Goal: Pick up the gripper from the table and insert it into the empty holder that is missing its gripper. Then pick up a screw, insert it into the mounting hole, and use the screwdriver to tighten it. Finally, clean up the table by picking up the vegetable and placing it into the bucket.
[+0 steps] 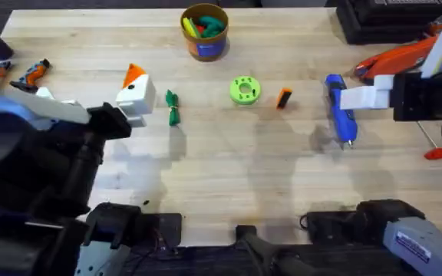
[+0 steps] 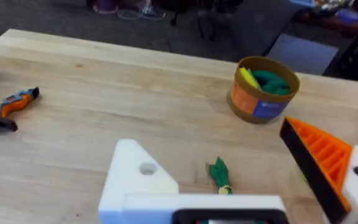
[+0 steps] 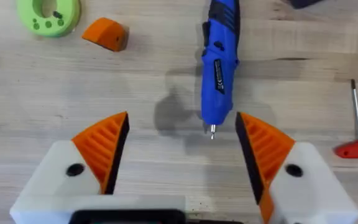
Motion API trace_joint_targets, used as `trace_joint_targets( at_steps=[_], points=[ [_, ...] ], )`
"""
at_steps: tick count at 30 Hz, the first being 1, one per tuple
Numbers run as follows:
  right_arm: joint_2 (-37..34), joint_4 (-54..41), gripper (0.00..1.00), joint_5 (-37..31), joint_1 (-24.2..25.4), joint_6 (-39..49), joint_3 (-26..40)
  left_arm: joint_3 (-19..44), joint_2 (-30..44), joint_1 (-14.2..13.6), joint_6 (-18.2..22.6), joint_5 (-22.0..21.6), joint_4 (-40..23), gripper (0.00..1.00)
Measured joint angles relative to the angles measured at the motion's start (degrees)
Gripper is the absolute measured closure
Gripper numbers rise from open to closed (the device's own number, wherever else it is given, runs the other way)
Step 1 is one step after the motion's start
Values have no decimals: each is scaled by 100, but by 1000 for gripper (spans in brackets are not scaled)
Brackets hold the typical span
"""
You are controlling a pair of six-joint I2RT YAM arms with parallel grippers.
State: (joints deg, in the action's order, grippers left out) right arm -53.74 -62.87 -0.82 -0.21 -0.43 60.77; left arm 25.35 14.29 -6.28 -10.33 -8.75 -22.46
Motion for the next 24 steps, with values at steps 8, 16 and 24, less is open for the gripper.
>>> trace_joint_targets(
  at_steps=[8,16,24],
  points=[
    [-1,0,17,0,0,0,0,-1029,-662,83,0,417,1188,15],
    [-2,0,17,0,0,0,0,-1871,-1289,83,-2,1157,1690,15],
    [0,0,17,0,0,0,0,-2081,-1397,83,-465,2382,1718,15]
  ],
)
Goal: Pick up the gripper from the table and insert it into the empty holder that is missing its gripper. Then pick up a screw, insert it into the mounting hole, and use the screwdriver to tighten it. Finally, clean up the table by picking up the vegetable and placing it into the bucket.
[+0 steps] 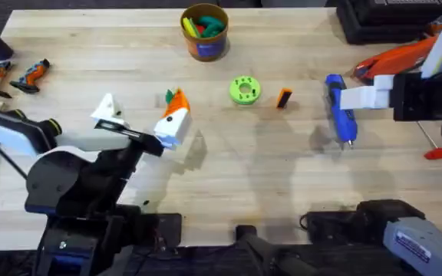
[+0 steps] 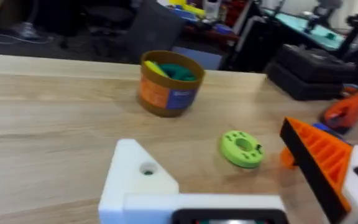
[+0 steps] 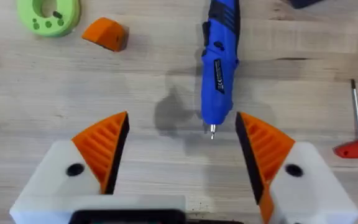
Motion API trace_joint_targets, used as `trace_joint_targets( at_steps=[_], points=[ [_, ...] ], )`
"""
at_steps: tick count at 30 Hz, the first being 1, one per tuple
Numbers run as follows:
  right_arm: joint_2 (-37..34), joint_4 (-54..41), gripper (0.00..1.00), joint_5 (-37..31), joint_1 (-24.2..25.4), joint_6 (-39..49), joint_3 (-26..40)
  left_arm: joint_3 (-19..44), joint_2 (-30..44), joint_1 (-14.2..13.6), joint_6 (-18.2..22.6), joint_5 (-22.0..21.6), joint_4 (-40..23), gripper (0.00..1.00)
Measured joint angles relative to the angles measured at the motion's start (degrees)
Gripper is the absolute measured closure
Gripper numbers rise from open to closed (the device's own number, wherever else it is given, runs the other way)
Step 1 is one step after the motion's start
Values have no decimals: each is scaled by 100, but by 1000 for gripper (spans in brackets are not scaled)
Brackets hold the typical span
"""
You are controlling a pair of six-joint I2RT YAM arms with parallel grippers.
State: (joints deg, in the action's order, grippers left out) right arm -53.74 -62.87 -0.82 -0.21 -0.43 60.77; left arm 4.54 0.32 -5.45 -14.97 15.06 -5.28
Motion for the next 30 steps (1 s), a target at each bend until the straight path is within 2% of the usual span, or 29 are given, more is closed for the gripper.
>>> trace_joint_targets(
  at_steps=[7,11,17,24,30],
  points=[
    [0,0,17,0,0,0,0,-59,-1,0,-134,760,87,15],
    [-1,0,17,0,0,0,0,-303,0,0,-158,1016,487,15],
    [-1,0,17,0,0,0,0,-415,0,0,-116,1260,736,15],
    [-1,0,17,0,0,0,0,-415,-2,18,83,1614,724,15],
    [-2,0,17,0,0,0,0,-416,0,166,776,2545,363,15]
  ],
)
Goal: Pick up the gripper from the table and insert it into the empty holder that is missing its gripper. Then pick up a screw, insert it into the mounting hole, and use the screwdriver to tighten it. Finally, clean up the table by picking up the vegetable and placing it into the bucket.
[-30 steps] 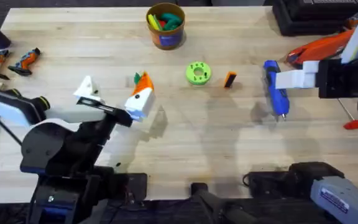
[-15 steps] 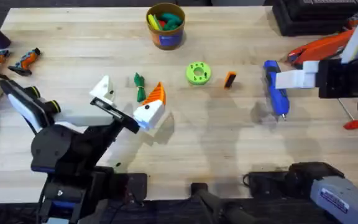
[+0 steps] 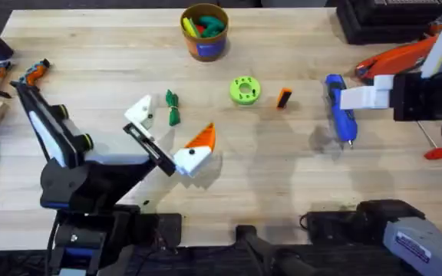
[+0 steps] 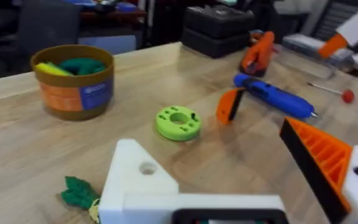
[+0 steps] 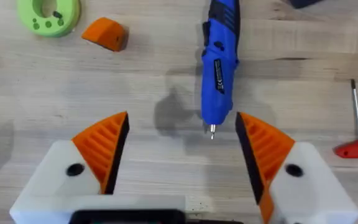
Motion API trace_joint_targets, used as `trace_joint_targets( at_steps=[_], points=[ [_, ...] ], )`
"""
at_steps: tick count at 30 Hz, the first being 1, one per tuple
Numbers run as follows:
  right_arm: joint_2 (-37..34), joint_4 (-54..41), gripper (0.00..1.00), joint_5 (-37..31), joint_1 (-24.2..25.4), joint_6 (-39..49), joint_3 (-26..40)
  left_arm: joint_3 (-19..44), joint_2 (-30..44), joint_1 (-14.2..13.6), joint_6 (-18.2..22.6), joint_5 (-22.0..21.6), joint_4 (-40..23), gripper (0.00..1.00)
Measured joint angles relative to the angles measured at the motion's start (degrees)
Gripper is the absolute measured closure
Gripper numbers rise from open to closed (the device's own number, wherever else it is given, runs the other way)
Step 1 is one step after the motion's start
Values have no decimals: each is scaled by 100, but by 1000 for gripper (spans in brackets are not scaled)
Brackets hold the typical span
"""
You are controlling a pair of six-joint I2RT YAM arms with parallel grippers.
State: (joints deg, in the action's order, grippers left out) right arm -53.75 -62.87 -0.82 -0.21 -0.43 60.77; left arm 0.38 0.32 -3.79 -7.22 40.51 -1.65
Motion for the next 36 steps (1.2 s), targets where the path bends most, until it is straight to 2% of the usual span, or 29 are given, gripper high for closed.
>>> trace_joint_targets(
  at_steps=[7,12,16,22,36],
  points=[
    [0,0,17,0,0,0,0,12,-2,347,336,894,-286,15],
    [1,0,17,0,0,0,0,16,0,437,665,1239,-332,15],
    [2,0,16,0,0,0,0,18,0,437,880,1343,-349,15],
    [2,0,18,0,0,0,0,18,-2,437,981,1377,-352,15],
    [1,-1,17,0,0,0,0,18,-1,390,628,1379,-352,15]
  ],
)
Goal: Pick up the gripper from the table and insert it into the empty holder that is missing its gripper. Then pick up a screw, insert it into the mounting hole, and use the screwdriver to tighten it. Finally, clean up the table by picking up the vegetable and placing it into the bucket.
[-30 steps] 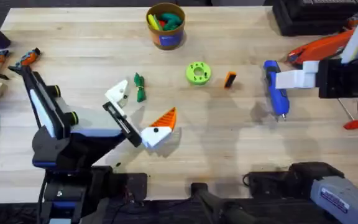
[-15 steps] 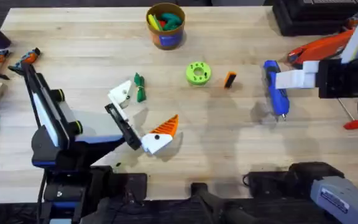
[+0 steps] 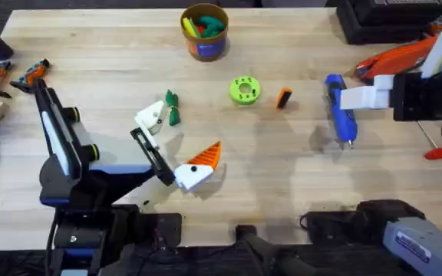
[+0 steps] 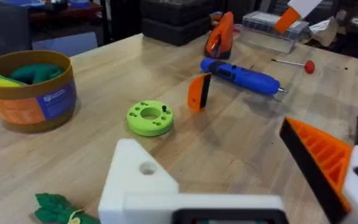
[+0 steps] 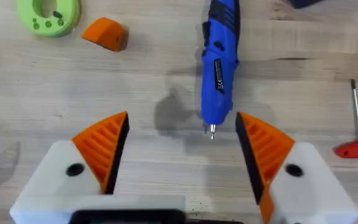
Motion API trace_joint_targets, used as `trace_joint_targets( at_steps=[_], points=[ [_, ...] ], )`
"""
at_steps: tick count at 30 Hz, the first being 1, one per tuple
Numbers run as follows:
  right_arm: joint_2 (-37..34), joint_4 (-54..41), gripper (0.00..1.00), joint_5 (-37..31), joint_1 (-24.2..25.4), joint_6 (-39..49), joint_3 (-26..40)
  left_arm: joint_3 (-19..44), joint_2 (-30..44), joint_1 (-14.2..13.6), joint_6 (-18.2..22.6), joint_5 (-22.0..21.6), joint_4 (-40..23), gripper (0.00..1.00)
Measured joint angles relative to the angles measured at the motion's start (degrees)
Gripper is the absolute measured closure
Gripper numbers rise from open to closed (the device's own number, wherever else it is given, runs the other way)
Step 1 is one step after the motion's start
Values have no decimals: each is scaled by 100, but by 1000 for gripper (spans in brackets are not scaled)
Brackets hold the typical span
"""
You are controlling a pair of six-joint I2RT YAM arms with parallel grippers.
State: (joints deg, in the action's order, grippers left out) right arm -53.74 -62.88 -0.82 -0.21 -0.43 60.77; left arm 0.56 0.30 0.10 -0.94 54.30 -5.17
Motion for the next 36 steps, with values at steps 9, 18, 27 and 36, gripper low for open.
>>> trace_joint_targets(
  at_steps=[9,18,27,36],
  points=[
    [1,1,17,0,0,0,0,2,-1,-9,-104,189,-27,15],
    [-1,1,17,0,0,0,0,2,0,-9,-136,409,-61,14],
    [1,1,17,0,0,0,0,2,-1,-8,-148,463,-66,15],
    [-1,1,17,0,0,0,0,2,1,-9,-148,463,-66,15]
  ],
)
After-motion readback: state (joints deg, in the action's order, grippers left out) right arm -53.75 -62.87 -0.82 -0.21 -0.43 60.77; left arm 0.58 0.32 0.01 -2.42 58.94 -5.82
